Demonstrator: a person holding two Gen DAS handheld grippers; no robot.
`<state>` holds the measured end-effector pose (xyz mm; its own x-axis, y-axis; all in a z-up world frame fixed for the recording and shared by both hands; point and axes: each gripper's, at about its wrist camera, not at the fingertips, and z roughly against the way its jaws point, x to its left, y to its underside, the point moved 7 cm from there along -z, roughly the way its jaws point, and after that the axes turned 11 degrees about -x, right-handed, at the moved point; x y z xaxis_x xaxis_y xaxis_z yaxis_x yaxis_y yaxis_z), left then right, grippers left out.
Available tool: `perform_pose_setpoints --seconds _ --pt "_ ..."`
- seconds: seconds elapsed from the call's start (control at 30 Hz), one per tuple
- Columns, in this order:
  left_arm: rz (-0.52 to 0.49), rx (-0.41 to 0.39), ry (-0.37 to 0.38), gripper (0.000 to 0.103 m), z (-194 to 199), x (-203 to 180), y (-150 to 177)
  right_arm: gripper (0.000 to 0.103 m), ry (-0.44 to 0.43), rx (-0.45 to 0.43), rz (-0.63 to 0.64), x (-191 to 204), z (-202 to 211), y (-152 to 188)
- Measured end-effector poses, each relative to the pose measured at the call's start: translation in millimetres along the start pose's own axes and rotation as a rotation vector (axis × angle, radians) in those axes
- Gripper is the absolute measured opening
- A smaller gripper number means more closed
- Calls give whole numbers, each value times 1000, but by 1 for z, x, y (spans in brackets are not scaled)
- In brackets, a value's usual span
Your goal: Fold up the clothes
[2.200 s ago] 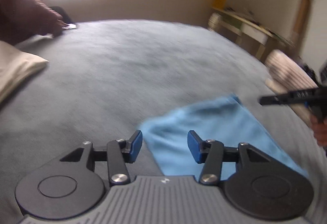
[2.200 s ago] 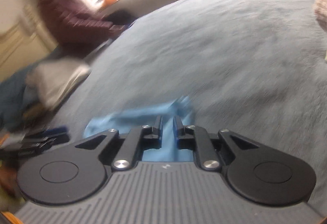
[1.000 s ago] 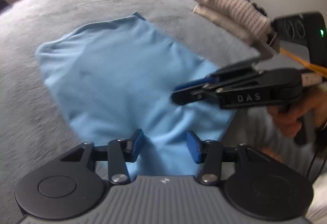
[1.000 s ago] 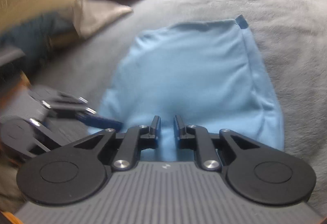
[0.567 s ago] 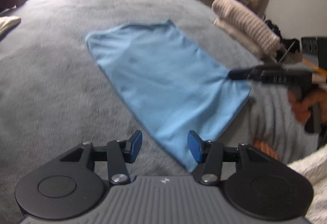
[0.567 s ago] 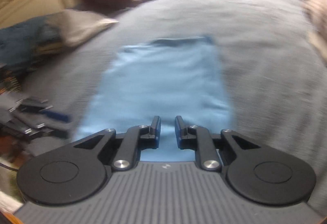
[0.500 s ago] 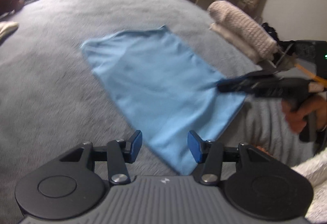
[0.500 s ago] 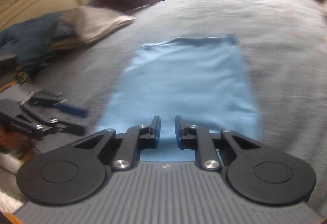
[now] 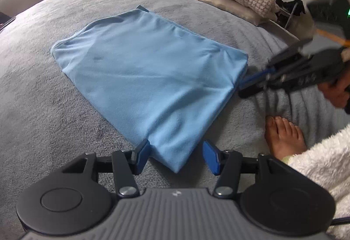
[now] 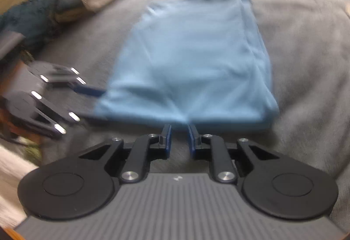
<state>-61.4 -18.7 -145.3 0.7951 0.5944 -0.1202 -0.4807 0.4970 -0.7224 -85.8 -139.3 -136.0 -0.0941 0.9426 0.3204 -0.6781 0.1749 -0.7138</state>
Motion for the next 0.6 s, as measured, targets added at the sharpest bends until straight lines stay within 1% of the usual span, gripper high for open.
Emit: perform_pose_setpoints --seconds 0.03,0.1,0.2,0.23,0.3,0.33,0.43,0.5,0.53,0.57,0.6 --pt "3 -2 3 55 2 0 0 16 -29 -29 12 8 0 -10" --pt "7 -11 5 55 5 0 -1 16 -75 -58 61 21 -13 -30" --pt "11 -31 -6 55 11 3 -6 16 -89 -44 146 34 -50 -41" --pt "12 -37 -15 55 14 5 -7 16 -104 -38 156 37 -60 -41" --pt "18 -47 -37 55 18 10 -8 17 -115 12 193 40 -77 -30" --pt "24 -51 -47 55 20 14 -8 17 -125 33 196 42 -79 -22" --pt "51 -61 -69 55 22 26 -8 18 -199 68 152 45 -66 -3" --pt "69 -70 -91 55 22 34 -11 18 -216 103 158 47 -55 8" --pt "79 -76 -104 54 21 38 -13 17 -211 113 165 48 -50 10" --pt "91 -84 -116 54 21 42 -15 17 -199 100 175 48 -45 8" --pt "104 -93 -127 54 22 46 -18 17 -197 58 171 49 -41 -1"
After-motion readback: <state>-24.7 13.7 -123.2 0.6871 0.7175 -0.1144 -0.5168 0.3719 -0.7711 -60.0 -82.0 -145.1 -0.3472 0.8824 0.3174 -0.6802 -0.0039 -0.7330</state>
